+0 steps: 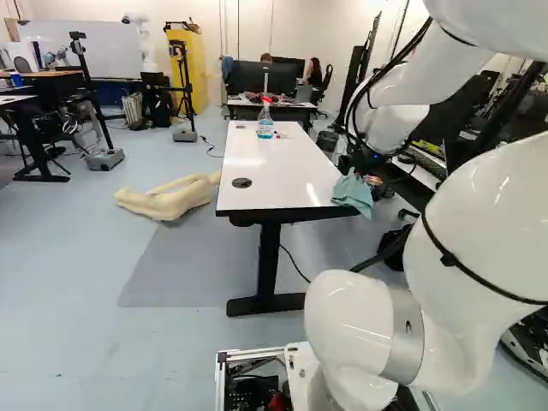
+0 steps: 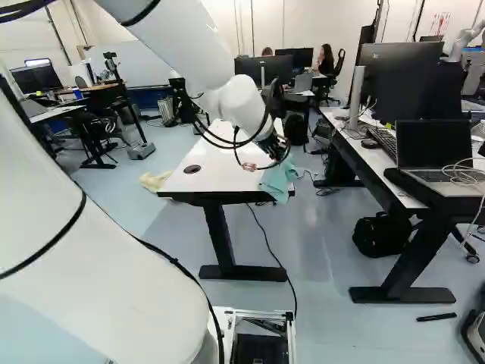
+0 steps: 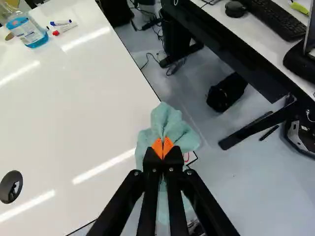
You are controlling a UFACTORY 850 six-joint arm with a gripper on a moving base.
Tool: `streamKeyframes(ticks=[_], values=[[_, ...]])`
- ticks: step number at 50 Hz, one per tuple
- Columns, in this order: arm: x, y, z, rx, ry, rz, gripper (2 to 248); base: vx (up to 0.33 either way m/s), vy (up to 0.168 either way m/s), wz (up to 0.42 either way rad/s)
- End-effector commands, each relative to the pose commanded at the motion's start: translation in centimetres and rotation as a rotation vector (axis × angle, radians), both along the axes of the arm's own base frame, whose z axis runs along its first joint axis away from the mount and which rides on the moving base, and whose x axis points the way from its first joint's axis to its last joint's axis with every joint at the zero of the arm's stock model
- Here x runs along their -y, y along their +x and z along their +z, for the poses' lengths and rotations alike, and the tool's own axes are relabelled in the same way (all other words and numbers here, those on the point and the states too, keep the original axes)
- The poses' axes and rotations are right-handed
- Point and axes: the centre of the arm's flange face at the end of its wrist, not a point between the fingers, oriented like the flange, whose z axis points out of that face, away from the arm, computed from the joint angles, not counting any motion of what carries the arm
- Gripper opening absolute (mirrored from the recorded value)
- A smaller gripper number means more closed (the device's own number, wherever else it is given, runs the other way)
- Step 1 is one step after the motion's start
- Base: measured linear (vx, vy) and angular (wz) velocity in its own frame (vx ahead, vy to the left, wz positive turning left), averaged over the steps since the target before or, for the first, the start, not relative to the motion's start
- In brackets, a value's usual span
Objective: Clean the table with the green towel
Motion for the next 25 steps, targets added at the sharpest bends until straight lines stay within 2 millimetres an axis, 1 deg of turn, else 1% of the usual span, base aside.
streamKeyframes(ticks=[25], values=[[0.5,1.1,-2.9,-0.062,0.029,0.0,21,0.0,0.0,0.0]])
